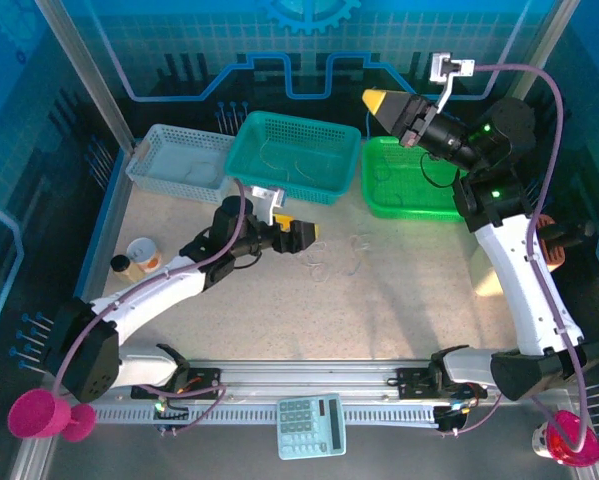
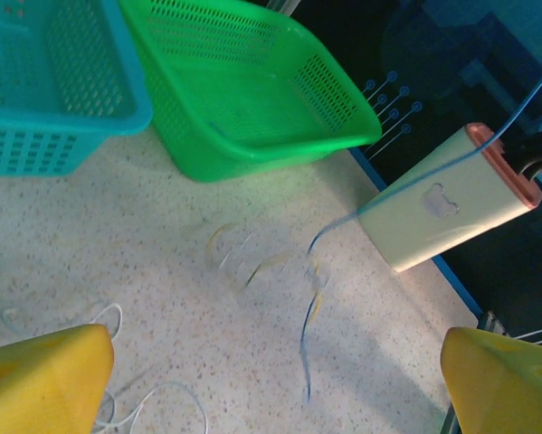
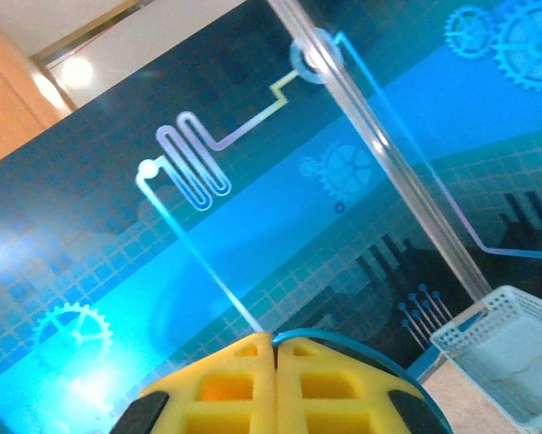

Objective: Untangle the cables

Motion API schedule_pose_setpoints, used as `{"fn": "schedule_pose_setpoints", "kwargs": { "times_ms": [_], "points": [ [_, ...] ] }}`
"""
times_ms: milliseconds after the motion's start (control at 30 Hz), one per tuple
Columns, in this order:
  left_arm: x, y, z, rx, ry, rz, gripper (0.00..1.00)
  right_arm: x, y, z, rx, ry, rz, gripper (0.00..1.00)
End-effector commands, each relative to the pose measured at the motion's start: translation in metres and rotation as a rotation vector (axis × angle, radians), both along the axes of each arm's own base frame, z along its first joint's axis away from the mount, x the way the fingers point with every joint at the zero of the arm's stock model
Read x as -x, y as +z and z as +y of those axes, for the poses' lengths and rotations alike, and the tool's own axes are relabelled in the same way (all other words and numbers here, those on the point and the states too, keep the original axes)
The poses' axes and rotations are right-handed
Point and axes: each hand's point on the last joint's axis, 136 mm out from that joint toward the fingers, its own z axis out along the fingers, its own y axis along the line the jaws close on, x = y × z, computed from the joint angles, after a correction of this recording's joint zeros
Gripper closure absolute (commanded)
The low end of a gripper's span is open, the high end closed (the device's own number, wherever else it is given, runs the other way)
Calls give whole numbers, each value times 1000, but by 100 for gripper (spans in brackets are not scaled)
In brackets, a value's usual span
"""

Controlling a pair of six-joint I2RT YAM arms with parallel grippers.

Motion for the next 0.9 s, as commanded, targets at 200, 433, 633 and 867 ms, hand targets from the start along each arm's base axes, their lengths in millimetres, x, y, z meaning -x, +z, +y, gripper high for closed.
{"fn": "schedule_pose_setpoints", "kwargs": {
  "times_ms": [200,433,633,867],
  "points": [
    [-7,27,-28,15,-112,-82,5,32,21,39,-8,107,-72,100],
    [-6,-16,-37,-3,-130,-20,31,40,30,67,-3,183,-88,100],
    [-8,-63,-40,5,-118,73,59,38,46,70,-23,187,-107,100],
    [-13,-88,-44,19,-109,128,57,41,68,69,-45,191,-138,100]
  ]
}}
